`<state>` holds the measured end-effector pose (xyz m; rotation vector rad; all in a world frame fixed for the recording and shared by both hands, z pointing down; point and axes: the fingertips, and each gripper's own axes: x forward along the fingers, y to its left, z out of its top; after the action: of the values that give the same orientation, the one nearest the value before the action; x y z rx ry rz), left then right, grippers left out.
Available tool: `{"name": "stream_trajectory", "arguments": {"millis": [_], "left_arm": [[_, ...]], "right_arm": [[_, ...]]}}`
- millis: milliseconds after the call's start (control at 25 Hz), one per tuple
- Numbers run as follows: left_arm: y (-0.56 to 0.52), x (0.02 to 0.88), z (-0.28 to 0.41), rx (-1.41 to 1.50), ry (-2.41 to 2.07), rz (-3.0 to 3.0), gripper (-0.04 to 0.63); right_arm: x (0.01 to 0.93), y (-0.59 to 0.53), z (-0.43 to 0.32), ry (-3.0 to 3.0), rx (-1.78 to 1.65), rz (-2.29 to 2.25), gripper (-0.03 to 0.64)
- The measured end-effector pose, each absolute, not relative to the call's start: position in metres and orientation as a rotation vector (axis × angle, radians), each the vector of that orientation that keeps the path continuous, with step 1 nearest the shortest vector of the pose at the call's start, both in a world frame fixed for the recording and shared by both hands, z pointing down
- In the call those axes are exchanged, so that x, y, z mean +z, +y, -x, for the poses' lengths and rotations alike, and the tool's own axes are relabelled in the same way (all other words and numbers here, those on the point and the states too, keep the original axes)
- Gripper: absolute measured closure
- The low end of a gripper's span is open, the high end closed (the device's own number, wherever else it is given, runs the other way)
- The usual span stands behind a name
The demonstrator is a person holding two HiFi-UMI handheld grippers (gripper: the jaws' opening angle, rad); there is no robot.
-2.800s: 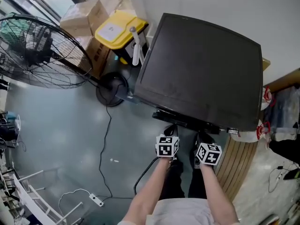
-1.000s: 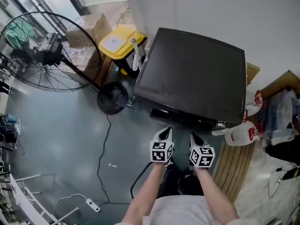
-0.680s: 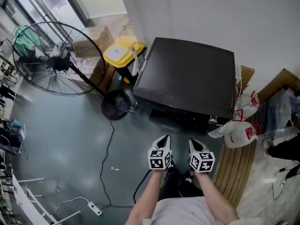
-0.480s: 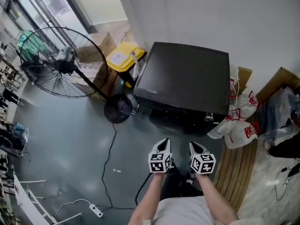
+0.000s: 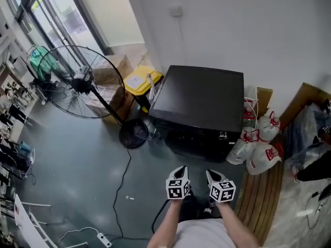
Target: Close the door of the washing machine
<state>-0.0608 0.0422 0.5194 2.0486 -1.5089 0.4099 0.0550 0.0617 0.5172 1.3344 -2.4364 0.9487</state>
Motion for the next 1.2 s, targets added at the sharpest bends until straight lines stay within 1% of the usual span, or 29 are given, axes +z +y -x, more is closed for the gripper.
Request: {"name": "stream_trajectory", "arguments": {"millis": [240, 600, 1200], "left_arm": [[0.053, 0.503, 0.056, 0.418, -1.551, -2.049, 0.589], [0.064, 0.501, 0.061, 0.335, -1.585, -1.982, 0.589], [0.07, 0.505, 0.057, 0.403, -1.594, -2.006, 0.589]], "right_arm": [[0.514, 0.07, -0.069, -2.423, 0.898, -1.292, 0.614], [0.507, 0.056, -0.084, -2.445, 0.818, -1.254, 0.614], [0.509, 0.062, -0.081, -2.449, 0.782, -1.189, 0.615]]}}
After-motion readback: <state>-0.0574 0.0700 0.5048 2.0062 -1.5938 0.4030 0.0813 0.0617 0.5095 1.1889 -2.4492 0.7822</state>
